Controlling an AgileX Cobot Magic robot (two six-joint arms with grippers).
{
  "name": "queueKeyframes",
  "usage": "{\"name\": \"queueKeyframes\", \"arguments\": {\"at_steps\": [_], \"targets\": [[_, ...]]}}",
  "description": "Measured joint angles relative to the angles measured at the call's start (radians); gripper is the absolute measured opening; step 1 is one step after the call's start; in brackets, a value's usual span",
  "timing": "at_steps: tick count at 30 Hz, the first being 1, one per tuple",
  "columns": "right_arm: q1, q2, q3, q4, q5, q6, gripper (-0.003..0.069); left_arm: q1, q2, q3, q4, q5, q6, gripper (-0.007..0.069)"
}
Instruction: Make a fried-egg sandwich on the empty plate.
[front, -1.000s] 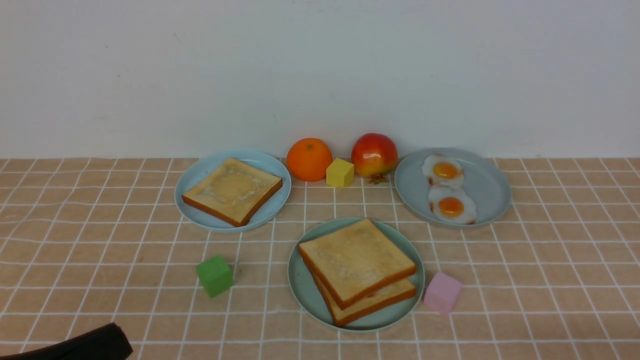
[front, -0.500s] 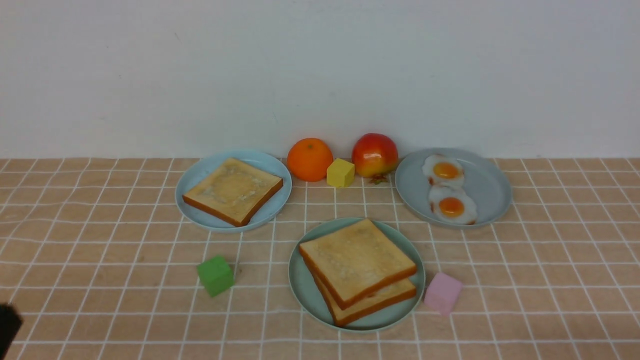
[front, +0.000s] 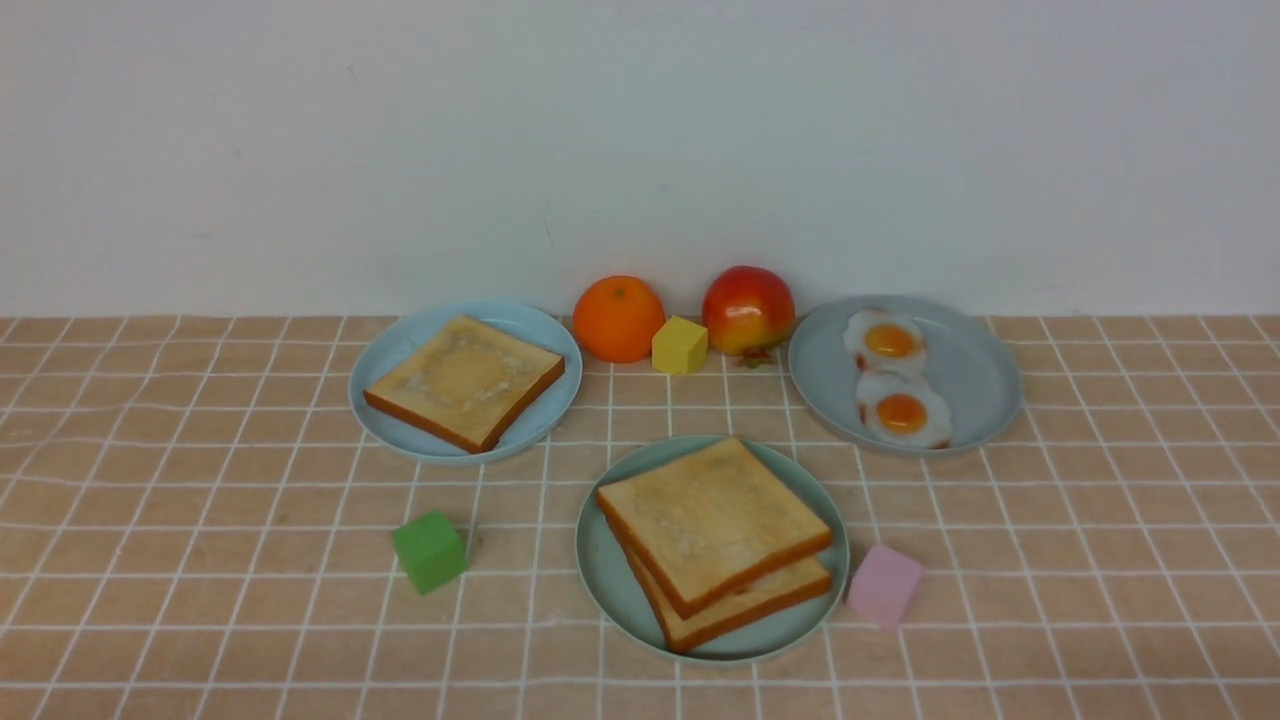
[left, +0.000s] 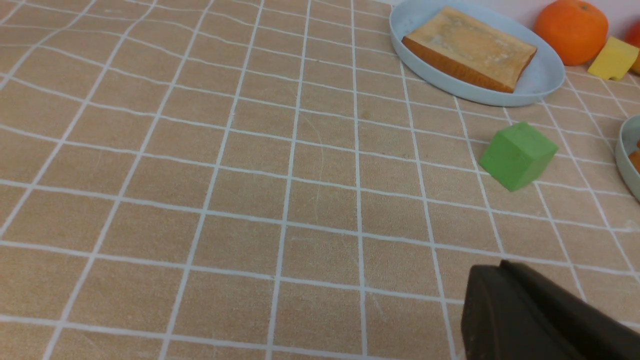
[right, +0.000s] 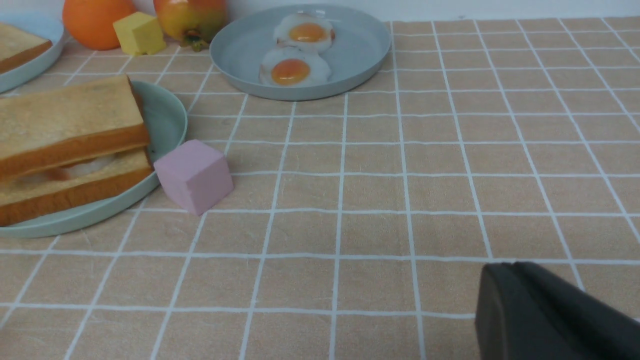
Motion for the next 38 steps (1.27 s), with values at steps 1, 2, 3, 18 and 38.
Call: {"name": "queueKeyframes", "arguments": {"at_steps": [1, 2, 3, 18, 38], "targets": [[0.0, 0.0, 0.0, 0.0, 0.0, 0.0, 0.0022, 0.0, 0.0, 0.0, 0.0, 0.0, 0.0, -0.0013], [0.0, 0.0, 0.0, 0.0, 0.0, 0.0, 0.0022, 0.0, 0.0, 0.0, 0.0, 0.0, 0.0, -0.0013], [0.0, 0.0, 0.0, 0.0, 0.0, 0.0, 0.0023, 0.0, 0.0, 0.0, 0.0, 0.0, 0.0, -0.0013], [0.0, 0.0, 0.0, 0.0, 0.0, 0.0, 0.0046, 0.0, 0.0, 0.0, 0.0, 0.0, -0.002, -0.0013], [0.0, 0.0, 0.0, -0.001, 0.0, 0.0, 0.0067, 0.0, 0.0, 0.0, 0.007, 0.0, -0.002, -0.0013]]}}
